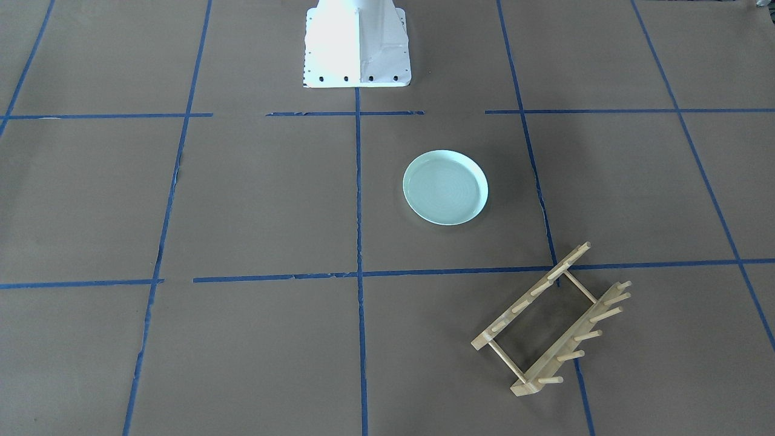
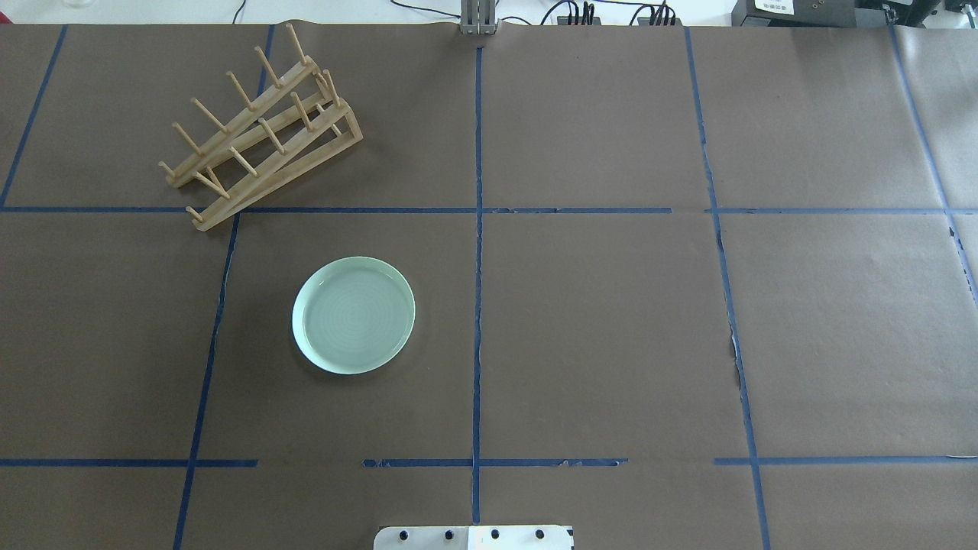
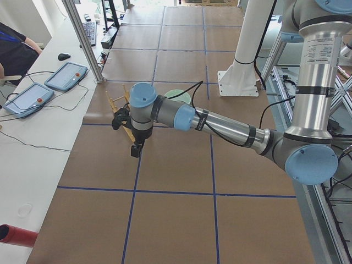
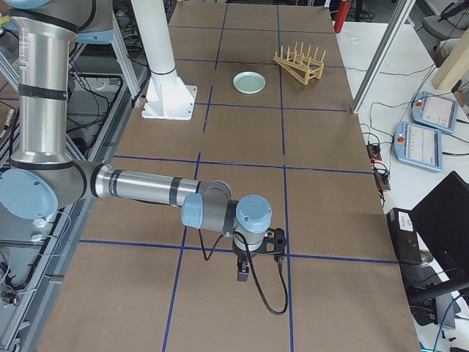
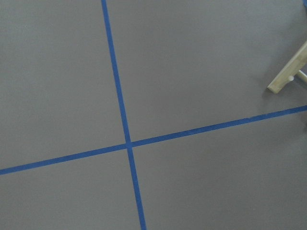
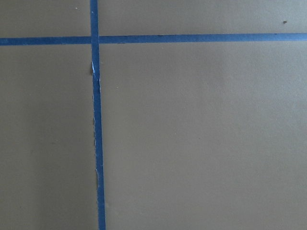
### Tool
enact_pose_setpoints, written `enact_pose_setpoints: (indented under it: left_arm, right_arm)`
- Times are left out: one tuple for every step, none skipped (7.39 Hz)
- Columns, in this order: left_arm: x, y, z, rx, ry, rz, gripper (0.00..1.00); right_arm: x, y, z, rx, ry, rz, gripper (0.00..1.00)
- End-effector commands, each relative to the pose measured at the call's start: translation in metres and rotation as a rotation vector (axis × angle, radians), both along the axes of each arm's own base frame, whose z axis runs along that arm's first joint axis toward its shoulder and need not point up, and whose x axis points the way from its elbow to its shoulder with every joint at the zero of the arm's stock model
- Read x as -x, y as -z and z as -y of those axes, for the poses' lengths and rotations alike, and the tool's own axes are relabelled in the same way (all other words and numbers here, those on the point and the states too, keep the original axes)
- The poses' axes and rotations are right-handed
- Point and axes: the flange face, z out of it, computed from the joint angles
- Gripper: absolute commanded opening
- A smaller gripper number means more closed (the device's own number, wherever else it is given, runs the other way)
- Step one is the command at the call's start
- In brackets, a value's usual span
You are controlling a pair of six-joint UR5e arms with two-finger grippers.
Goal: Place plate on rack
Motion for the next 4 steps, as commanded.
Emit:
enact_pose_setpoints:
  left_arm:
    - [-0.061,0.092,0.009,-0.039,0.011,-0.065,1.00]
    - [-0.093,0.127,0.005,-0.026,0.021,-0.099,1.00]
    - [-0.138,0.163,0.005,0.023,0.027,-0.149,1.00]
    - [-0.190,0.189,0.000,0.084,0.047,-0.167,1.00]
  right_arm:
    - [0.000,0.000,0.000,0.000,0.001,0.000,1.00]
    - [0.000,0.000,0.000,0.001,-0.002,0.000,1.00]
    - [0.000,0.000,0.000,0.000,0.000,0.000,1.00]
    - [0.000,0.000,0.000,0.000,0.001,0.000,1.00]
